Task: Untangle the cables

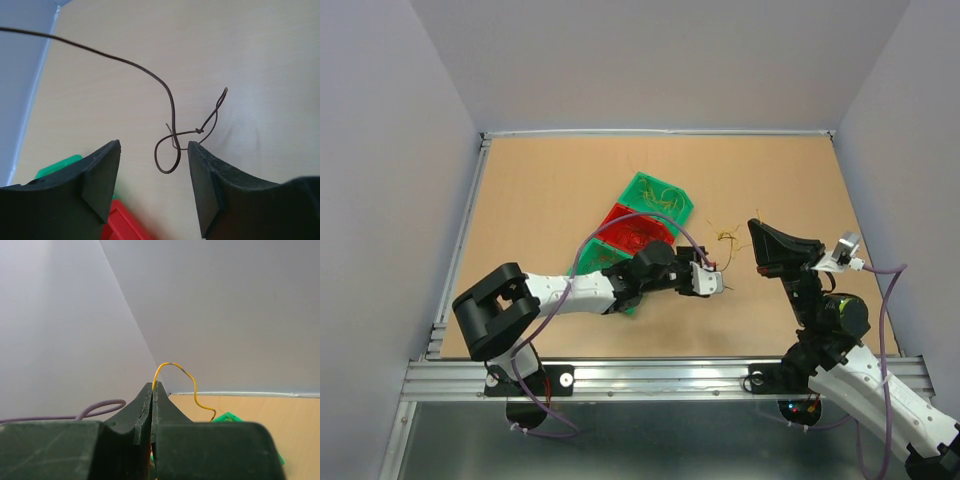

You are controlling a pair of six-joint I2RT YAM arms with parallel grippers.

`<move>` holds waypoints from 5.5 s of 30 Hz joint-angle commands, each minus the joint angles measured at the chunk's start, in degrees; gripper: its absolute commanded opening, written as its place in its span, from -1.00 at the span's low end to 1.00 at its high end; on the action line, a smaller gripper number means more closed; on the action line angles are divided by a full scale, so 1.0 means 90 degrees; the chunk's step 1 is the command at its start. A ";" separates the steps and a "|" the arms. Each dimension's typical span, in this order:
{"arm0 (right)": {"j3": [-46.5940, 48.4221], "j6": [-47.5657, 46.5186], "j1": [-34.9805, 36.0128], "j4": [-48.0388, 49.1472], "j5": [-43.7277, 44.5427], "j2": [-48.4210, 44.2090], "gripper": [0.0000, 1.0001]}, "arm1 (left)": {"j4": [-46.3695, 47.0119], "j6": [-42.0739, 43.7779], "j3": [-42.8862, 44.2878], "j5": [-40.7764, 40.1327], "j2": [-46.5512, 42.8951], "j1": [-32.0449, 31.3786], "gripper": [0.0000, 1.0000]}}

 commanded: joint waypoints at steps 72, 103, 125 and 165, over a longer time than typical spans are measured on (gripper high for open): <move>0.5049 -0.3260 -0.0753 -0.1422 -0.2542 0.7720 -0.99 | 0.1281 -0.1567 -0.1422 -0.0745 -0.3426 0.2409 0.69; 0.7384 -0.3798 -0.1417 -0.4303 -0.3227 1.0994 -0.79 | 0.1700 -0.2035 -0.1217 -0.1360 -0.2663 0.2976 0.73; 0.5587 -0.2101 -0.1348 -0.2807 -0.2360 0.8406 0.63 | 0.1721 -0.2084 -0.1178 -0.1449 -0.2429 0.3073 0.98; 0.2862 0.2814 0.1601 -0.7067 0.3678 0.7554 0.65 | 0.1711 -0.2075 -0.1266 -0.1029 -0.2575 0.3083 0.98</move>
